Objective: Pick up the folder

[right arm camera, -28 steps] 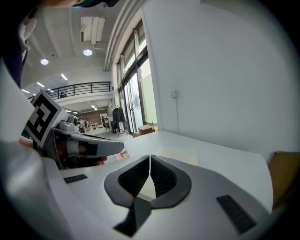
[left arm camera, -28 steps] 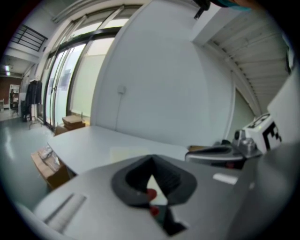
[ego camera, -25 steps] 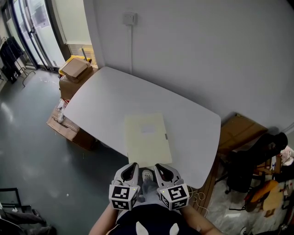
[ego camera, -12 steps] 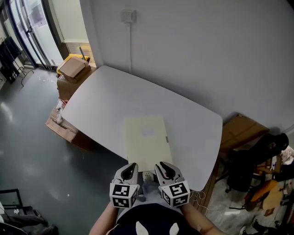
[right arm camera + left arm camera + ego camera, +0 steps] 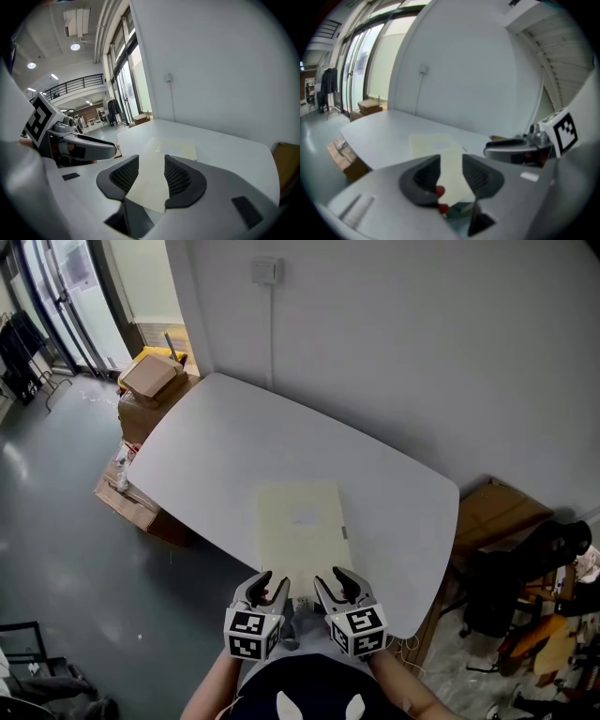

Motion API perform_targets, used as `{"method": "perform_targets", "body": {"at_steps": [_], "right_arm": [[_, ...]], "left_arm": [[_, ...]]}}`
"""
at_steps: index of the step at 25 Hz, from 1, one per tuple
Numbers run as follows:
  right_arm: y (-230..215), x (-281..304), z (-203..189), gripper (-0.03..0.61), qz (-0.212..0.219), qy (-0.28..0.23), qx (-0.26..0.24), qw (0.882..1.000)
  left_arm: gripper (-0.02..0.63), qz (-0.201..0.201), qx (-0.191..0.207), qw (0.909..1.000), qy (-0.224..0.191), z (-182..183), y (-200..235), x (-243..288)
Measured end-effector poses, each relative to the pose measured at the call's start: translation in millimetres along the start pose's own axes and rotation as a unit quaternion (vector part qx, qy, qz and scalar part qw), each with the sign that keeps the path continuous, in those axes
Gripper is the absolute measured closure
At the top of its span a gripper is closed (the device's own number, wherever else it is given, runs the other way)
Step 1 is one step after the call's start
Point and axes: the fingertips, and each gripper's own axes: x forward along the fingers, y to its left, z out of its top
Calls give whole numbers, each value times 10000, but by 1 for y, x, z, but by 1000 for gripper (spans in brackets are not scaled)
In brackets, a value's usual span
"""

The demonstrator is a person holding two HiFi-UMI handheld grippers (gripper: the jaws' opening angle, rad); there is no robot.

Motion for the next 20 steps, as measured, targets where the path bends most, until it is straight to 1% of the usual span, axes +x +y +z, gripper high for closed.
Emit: {"method": "perform_targets", "body": {"at_steps": [5,10,20], "right_arm": [[-13,12,-1,398,72,90,309,9995],[-24,20,-3,375,50,181,412,9990],[-45,39,-11,350,3,432,551,9975]], "left_arm": [[449,-55,-148,9998,117,-2,7,11],[412,-61,-263,9992,279,-7,16,21],[399,128,-263,9980,561,-15,34,42]]}}
